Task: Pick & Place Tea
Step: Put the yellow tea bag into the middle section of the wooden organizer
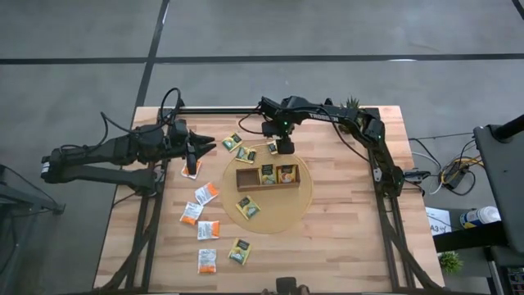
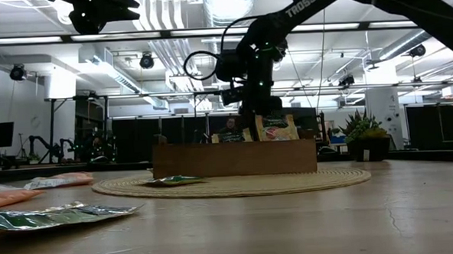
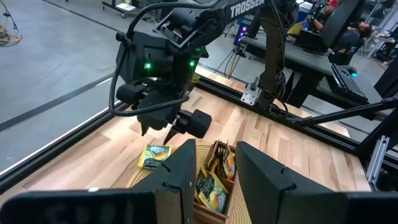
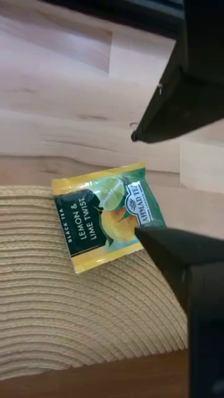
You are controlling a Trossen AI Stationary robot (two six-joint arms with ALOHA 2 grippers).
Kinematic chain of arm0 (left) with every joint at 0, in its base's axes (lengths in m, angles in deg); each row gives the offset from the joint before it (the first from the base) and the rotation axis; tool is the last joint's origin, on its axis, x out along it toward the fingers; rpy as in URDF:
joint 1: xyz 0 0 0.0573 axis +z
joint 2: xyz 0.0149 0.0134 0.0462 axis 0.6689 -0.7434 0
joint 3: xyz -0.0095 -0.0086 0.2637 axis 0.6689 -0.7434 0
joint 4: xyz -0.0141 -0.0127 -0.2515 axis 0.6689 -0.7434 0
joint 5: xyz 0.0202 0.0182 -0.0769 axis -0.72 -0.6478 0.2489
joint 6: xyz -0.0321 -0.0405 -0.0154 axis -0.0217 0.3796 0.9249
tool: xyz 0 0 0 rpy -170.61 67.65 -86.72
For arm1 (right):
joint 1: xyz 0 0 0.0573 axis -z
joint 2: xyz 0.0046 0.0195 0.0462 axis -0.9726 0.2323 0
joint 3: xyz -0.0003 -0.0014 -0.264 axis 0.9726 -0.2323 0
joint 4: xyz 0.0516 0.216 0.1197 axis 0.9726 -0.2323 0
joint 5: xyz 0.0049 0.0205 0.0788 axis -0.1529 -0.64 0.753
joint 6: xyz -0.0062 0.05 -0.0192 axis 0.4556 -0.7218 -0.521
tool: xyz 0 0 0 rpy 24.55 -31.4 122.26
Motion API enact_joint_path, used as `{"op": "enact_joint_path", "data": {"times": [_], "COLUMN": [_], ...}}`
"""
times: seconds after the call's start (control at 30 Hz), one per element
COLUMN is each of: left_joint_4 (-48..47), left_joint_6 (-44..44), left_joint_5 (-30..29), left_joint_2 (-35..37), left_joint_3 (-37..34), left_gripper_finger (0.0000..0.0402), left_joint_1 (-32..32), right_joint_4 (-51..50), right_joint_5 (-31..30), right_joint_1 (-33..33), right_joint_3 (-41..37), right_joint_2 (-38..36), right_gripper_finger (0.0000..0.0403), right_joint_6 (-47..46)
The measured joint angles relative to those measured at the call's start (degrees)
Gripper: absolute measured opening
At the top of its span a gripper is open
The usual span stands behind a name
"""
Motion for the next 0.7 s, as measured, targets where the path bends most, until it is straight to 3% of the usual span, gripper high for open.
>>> {"op": "enact_joint_path", "data": {"times": [0.27,0.7], "left_joint_4": [0.0,0.0], "left_joint_6": [0.0,1.5], "left_joint_5": [0.0,0.0], "left_joint_2": [0.0,0.0], "left_joint_3": [0.0,0.0], "left_gripper_finger": [0.0108,0.0108], "left_joint_1": [0.0,0.0], "right_joint_4": [-1.1,-0.6], "right_joint_5": [2.4,2.8], "right_joint_1": [0.0,1.9], "right_joint_3": [-0.1,0.0], "right_joint_2": [3.5,6.9], "right_gripper_finger": [0.0297,0.0298], "right_joint_6": [-1.9,-1.4]}}
